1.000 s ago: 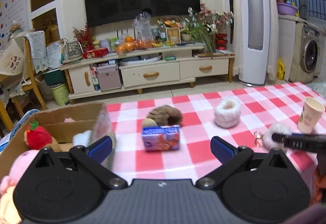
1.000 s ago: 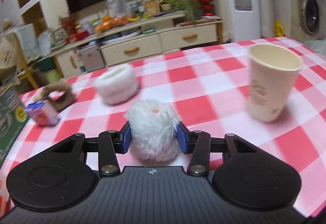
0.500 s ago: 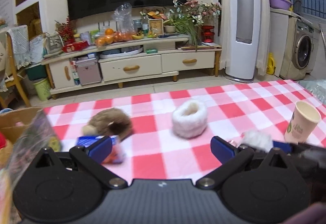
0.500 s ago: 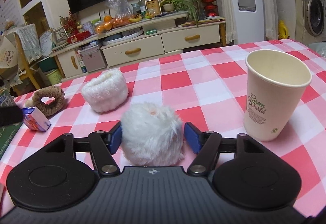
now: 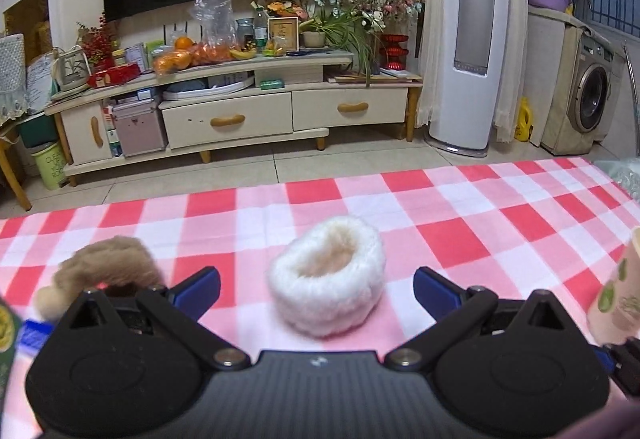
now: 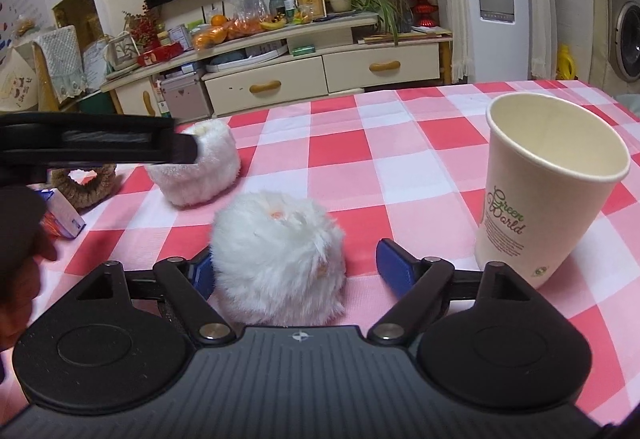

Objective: Organize soft objects
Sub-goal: 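Close the left tool on the white fluffy ring plush, then lift the white ring with left tool while right tool carries the fluffy ball toward the box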

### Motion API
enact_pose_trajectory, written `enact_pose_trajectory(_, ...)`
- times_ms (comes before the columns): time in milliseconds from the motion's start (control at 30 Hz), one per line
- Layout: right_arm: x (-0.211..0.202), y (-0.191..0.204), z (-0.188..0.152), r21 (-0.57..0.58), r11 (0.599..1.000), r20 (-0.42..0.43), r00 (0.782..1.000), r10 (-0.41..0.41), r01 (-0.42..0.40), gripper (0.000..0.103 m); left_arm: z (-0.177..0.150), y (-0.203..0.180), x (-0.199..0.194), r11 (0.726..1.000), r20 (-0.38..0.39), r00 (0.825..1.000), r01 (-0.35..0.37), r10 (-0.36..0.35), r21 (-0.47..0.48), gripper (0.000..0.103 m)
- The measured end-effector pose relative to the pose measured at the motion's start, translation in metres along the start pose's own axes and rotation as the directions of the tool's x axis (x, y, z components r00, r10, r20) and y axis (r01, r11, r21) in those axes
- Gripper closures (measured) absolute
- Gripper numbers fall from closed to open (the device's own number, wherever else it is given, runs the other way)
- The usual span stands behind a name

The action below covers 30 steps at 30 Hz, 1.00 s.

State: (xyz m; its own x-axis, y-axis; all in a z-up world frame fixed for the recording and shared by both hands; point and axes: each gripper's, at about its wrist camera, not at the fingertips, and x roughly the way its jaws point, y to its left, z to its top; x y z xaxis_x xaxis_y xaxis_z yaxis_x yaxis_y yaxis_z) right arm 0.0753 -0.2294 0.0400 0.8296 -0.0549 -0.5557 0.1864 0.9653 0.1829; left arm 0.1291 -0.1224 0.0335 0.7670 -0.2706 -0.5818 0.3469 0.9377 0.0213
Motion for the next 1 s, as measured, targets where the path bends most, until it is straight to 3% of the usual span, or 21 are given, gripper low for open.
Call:
enact_pose_trajectory(267, -0.001, -0.003, 0.001, -0.002, 1.0, 0.005, 1.0, 0.029, -0.029, 0.002, 0.002, -0.014, 0.032, 0.998, -0.013, 0.999, -0.035, 0.035, 0.045, 0.005)
enact_pose_trajectory(400, -0.001, -0.005, 0.002, 0.003, 0.999, 0.007, 0.999, 0.04, -0.04, 0.002, 0.002, -0.016, 0.041, 0.998, -0.03, 0.999, -0.043, 0.045, 0.053, 0.026)
enact_pose_trajectory(633, 0.0, -0.008, 0.003, 0.011, 0.998, 0.011, 0.998, 0.064, -0.064, 0.023, -0.001, -0.013, 0.041, 0.998, -0.032, 0.999, -0.035, 0.037, 0.048, 0.06)
enact_pose_trajectory(700, 0.001, -0.008, 0.003, 0.008, 0.998, 0.011, 0.998, 0.062, -0.063, 0.023, -0.003, -0.011, 0.037, 0.998, -0.031, 0.999, -0.041, 0.042, 0.048, 0.065)
enact_pose_trajectory(1000, 0.001, -0.008, 0.004, 0.008, 0.998, 0.013, 0.998, 0.066, -0.066, 0.032, -0.018, 0.008, 0.015, 0.999, -0.044, 0.998, -0.053, 0.052, -0.009, 0.071)
